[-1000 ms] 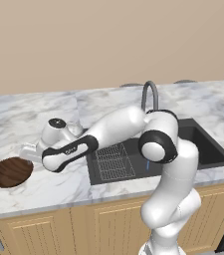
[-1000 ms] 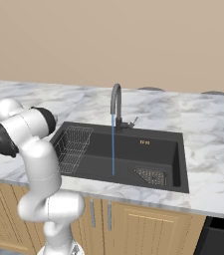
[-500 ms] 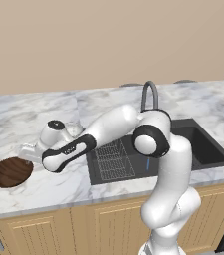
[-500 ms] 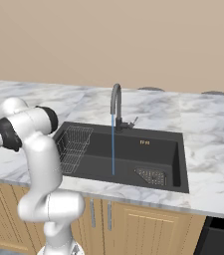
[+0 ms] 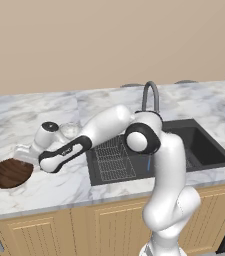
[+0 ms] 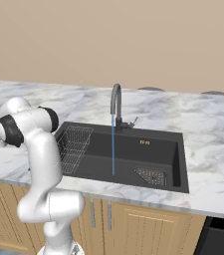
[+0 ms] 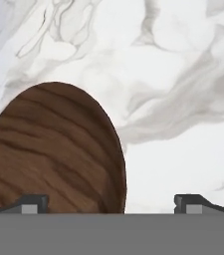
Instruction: Rinse each bowl for a few seconds and place them down in the sink or on the counter.
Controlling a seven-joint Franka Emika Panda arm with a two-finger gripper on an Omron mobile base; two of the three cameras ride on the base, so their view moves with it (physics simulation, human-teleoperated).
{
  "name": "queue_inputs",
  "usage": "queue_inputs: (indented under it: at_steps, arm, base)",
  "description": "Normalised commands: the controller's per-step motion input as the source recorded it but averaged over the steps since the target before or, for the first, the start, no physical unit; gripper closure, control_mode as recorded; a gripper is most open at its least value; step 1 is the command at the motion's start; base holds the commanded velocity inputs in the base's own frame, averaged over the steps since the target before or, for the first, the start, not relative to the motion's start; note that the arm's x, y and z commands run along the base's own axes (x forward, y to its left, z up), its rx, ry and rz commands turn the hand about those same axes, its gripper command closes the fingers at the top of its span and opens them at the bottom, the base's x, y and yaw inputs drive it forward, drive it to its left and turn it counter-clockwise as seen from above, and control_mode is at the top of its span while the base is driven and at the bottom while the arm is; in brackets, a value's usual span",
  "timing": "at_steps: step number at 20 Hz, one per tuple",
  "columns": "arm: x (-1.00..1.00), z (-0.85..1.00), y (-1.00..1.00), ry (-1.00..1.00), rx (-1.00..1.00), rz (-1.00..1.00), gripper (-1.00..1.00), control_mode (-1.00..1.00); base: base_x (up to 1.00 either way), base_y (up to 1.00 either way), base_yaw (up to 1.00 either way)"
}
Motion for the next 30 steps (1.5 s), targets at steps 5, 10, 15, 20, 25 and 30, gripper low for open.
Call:
queue_inputs:
  at_steps: [5,10,15,20,25,30]
  arm:
    - [0.12,-0.18,0.14,0.0,0.0,0.0,-1.0,-1.0]
    - [0.08,-0.18,0.11,0.0,0.0,0.0,-1.0,-1.0]
    - [0.06,-0.17,0.11,0.0,0.01,0.0,-1.0,-1.0]
    - [0.06,-0.16,0.12,0.0,0.01,0.0,-1.0,-1.0]
    - [0.07,-0.17,0.12,0.0,0.02,0.0,-1.0,-1.0]
    - [0.06,-0.18,0.15,0.0,0.02,0.0,-1.0,-1.0]
  base:
    - [0.0,0.0,0.0]
    - [0.0,0.0,0.0]
    - [0.0,0.0,0.0]
    - [0.0,0.0,0.0]
    - [0.0,0.0,0.0]
    - [0.0,0.0,0.0]
